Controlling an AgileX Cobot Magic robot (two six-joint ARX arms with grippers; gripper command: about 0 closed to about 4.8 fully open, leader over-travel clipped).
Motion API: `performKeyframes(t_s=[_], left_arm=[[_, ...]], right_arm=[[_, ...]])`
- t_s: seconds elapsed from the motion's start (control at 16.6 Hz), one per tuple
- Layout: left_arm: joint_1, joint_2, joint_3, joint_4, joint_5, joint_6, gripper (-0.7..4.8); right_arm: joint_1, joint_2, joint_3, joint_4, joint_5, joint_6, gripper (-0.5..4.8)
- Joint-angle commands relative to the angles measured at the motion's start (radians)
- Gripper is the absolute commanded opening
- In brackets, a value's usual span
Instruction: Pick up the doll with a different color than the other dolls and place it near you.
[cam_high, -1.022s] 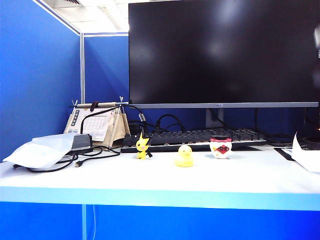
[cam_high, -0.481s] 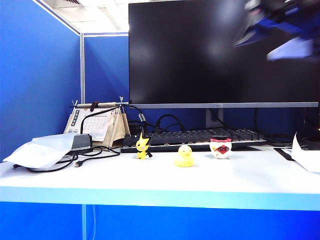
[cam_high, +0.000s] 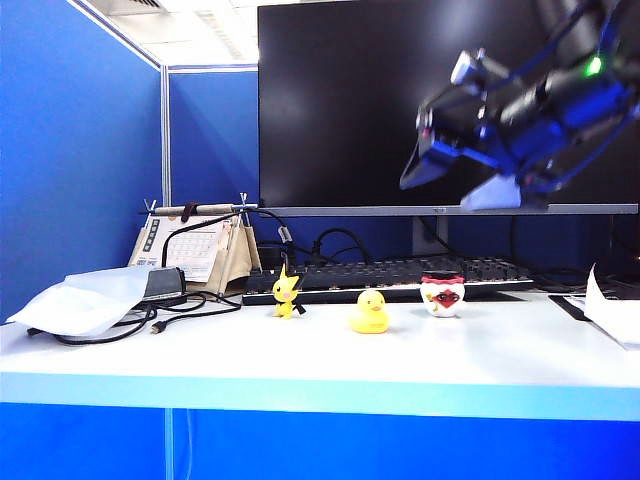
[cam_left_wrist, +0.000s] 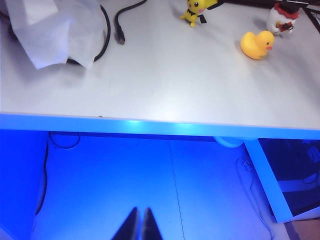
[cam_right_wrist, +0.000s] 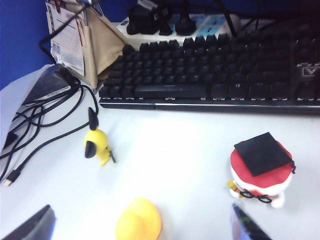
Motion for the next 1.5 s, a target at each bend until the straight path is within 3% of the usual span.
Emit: performKeyframes(t_s=[0.06, 0.24, 0.48, 0.66, 1.2, 1.5], left_arm=[[0.0, 0.0, 0.001, 0.002, 0.004, -0.002, 0.22], [0.0, 0.0, 0.001, 0.002, 0.004, -0.002, 0.22], [0.0, 0.0, 0.001, 0.002, 0.004, -0.002, 0.22], [0.0, 0.0, 0.001, 0.002, 0.004, -0.002, 0.22], [0.0, 0.0, 0.001, 0.002, 0.004, -0.002, 0.22], [0.0, 0.0, 0.001, 0.002, 0.004, -0.002, 0.22]], right_arm=[[0.0, 0.011, 0.003, 0.039, 0.037, 0.003, 4.79], [0.0, 0.025, 0.003, 0.089, 0.055, -0.08, 4.79], [-0.001, 0.134, 0.005, 0.193, 0.063, -0.1, 4.79], [-0.011, 0.218, 0.023, 0.196, 0.142, -0.138, 4.79], [-0.04, 0.375, 0.234, 0.043, 0.165, -0.126, 4.79], [-0.071, 0.443, 0.265, 0.031, 0.166, -0.124, 4.79]])
